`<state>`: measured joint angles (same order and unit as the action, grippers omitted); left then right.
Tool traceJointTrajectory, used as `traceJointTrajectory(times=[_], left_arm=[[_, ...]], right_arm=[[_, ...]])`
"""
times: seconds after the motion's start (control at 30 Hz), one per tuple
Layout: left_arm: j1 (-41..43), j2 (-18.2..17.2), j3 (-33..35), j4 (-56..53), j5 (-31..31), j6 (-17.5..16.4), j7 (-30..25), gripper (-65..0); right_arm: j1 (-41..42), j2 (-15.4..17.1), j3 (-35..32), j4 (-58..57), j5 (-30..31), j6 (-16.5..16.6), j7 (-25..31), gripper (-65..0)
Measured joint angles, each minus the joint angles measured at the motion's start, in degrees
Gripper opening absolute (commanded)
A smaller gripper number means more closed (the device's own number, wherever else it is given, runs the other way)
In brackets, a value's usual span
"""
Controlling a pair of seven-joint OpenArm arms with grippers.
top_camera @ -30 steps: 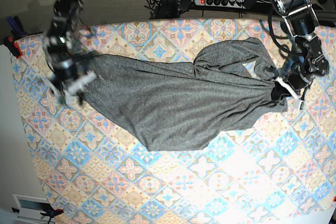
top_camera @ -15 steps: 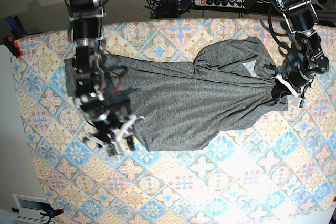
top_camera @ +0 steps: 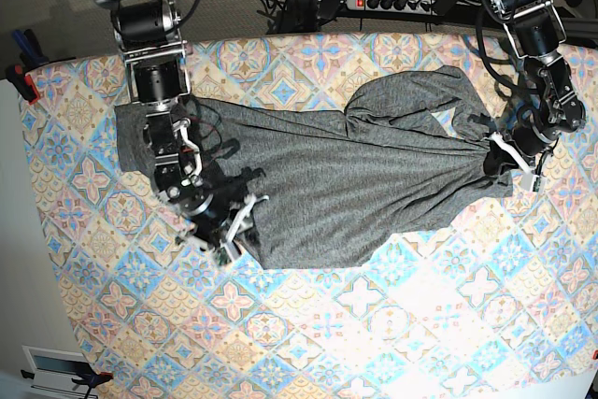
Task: Layout the t-shirt on the table in an organized manner, then fold the t-shirt properly
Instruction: 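Release with the right gripper and grasp the shirt's other end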
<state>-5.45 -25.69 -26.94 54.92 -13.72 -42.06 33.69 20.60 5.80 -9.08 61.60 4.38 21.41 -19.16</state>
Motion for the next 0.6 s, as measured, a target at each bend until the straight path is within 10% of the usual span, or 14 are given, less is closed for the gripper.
traceJointTrajectory(times=[0.43,0.6], left_arm=[[-0.7,0.0,0.0,0.3,-0.2,0.0,3.0,-61.0],[-0.7,0.0,0.0,0.3,-0.2,0.0,3.0,-61.0]], right_arm=[[2.4,1.8,0.2,-17.0,1.3,6.5,12.4,-44.2],[3.8,1.7,0.3,-19.7,1.1,6.0,14.8,-64.3]])
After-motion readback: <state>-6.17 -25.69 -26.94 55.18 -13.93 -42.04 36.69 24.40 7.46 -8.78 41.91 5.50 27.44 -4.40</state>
